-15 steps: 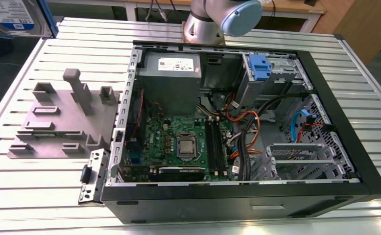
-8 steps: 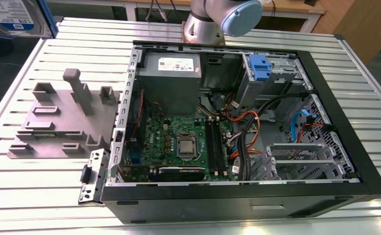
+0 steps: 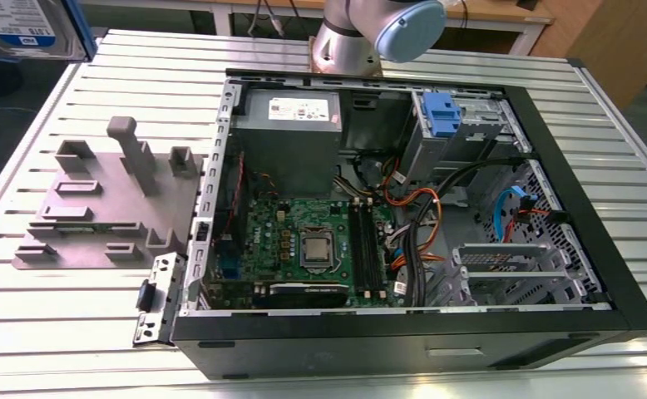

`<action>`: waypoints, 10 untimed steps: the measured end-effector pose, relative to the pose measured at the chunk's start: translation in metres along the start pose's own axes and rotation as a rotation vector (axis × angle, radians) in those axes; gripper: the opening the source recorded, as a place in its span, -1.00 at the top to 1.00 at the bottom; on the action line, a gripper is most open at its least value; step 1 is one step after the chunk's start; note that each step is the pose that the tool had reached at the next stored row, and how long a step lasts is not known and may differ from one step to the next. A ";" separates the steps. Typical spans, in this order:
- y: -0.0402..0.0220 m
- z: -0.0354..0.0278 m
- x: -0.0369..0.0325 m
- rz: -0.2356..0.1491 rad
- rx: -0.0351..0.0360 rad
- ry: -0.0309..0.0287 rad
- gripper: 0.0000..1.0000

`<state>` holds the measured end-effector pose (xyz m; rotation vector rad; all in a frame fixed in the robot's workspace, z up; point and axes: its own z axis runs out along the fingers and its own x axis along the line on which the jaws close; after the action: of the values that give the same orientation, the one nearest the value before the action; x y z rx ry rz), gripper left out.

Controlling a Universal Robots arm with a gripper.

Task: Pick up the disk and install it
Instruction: 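Pick up the disk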

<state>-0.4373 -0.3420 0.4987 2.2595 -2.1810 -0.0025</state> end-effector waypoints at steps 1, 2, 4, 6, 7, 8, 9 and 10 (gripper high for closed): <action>0.0000 -0.0018 0.0000 0.000 0.0000 0.0000 0.27; 0.0000 -0.0033 0.0000 0.000 0.0000 0.0000 0.27; 0.0000 -0.0048 0.0000 0.000 0.0000 0.0000 0.27; 0.0000 -0.0049 0.0004 0.000 0.0001 0.0002 0.27; 0.0001 -0.0049 0.0010 0.000 0.0002 0.0002 0.27; 0.0001 -0.0049 0.0019 0.000 0.0000 0.0003 0.27; 0.0001 -0.0050 0.0031 0.000 0.0000 0.0003 0.27; 0.0002 -0.0050 0.0045 0.000 0.0000 0.0003 0.27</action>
<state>-0.4373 -0.3465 0.5037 2.2593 -2.1808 -0.0022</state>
